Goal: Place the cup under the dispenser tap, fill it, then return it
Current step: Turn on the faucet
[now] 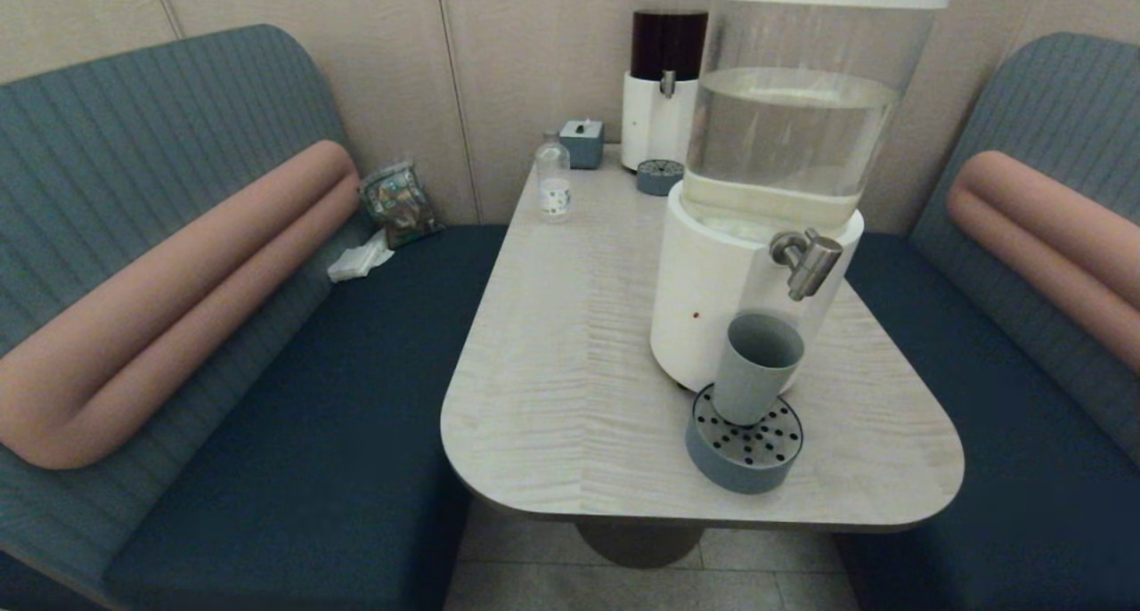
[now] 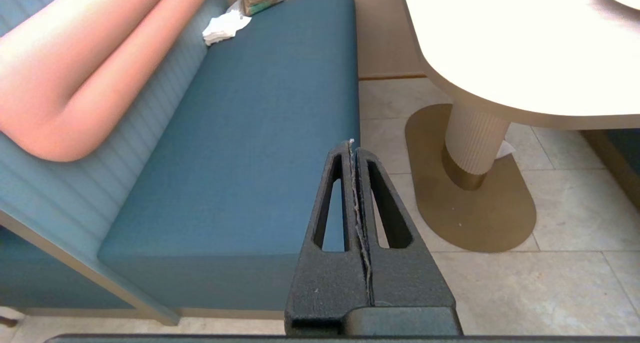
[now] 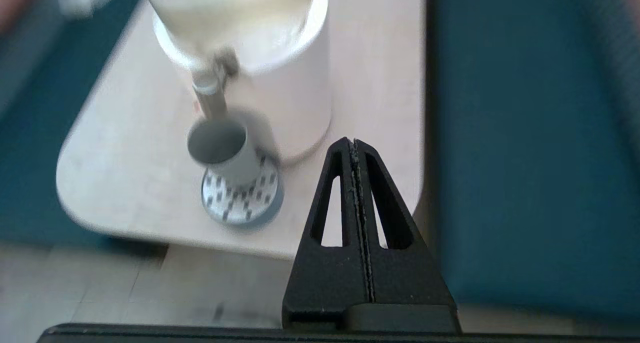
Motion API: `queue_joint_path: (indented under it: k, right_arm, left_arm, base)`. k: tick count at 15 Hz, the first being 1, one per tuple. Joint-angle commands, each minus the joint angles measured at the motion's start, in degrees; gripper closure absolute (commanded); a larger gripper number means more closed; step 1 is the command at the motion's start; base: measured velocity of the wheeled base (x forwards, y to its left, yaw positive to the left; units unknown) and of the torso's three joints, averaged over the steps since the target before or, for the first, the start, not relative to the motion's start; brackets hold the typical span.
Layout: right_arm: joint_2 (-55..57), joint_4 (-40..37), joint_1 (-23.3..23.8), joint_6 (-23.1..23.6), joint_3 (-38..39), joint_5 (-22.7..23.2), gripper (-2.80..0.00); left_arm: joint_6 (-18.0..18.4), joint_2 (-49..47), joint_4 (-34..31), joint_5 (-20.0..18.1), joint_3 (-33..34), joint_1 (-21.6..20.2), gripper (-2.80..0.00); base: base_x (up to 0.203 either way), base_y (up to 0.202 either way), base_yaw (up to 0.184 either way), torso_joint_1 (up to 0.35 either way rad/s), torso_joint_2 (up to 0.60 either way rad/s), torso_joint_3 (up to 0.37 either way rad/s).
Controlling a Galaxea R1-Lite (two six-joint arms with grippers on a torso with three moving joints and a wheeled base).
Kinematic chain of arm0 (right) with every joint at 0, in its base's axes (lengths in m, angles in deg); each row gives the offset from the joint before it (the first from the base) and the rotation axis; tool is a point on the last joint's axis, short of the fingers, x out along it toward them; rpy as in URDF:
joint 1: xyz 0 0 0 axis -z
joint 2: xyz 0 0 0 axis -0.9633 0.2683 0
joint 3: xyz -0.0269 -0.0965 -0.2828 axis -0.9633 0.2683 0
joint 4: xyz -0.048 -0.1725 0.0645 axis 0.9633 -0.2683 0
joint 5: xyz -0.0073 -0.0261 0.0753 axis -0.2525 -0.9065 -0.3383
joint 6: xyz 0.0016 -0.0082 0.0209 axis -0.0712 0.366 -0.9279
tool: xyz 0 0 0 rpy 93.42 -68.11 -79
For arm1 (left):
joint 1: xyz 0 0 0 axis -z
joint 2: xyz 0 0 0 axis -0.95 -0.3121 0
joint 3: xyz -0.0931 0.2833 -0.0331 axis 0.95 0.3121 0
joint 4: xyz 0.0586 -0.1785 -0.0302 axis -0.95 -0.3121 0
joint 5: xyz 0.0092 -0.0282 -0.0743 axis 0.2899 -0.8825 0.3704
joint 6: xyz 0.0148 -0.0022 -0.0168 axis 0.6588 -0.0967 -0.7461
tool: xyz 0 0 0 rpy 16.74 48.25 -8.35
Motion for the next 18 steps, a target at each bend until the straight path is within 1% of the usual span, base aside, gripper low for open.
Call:
queue_joint_path:
  k: [1,4,6,7,9,11,16,18]
  right_arm:
    - [10.19,-4.26,0.00,-0.27,-5.72,0.85,0.00]
    - [19.63,-15.17,0.03,-1.65,-17.67,6.27,0.00]
    - [24.74,-20.99,0.01,-3.36,-23.80,11.43,0.00]
    - [26.39,-21.84,0.00,-3.84,-24.16,13.53,0.00]
    - [28.40,-21.92,-0.04,-4.07,-24.21,16.10,0.00]
    - [29.37,-21.66,0.15,-4.21,-24.13,20.40,0.00]
    - [31.29,-22.12,-0.09,-4.34,-23.56,22.41,0.00]
    - [31.60,-21.83,-1.75,-4.51,-22.91,22.34,0.00]
  left_arm:
    - [0.04,0.02,0.05,-0.02,0.00,-0.04,0.00]
    - [0.00,0.02,0.05,0.02,0.00,-0.04,0.00]
    - [-0.03,0.02,0.05,0.00,0.00,-0.04,0.00]
    - [0.04,0.02,0.05,0.06,0.00,-0.04,0.00]
    - [0.04,0.02,0.05,-0.02,-0.02,-0.04,0.00]
    - [-0.03,0.02,0.05,-0.02,0.00,-0.04,0.00]
    - [0.04,0.02,0.05,-0.02,0.00,-0.04,0.00]
    - [0.00,0.02,0.05,0.03,0.00,-0.04,0.00]
  base:
    - [0.000,0.000,0.000,0.000,0.00,0.000]
    - [0.000,0.000,0.000,0.000,0.00,0.000]
    - [0.000,0.000,0.000,0.000,0.00,0.000]
    - [0.000,0.000,0.000,0.000,0.00,0.000]
    - [0.000,0.000,0.000,0.000,0.00,0.000]
    - [0.000,0.000,0.000,0.000,0.00,0.000]
    - [0.000,0.000,0.000,0.000,0.00,0.000]
    - [0.000,0.000,0.000,0.000,0.00,0.000]
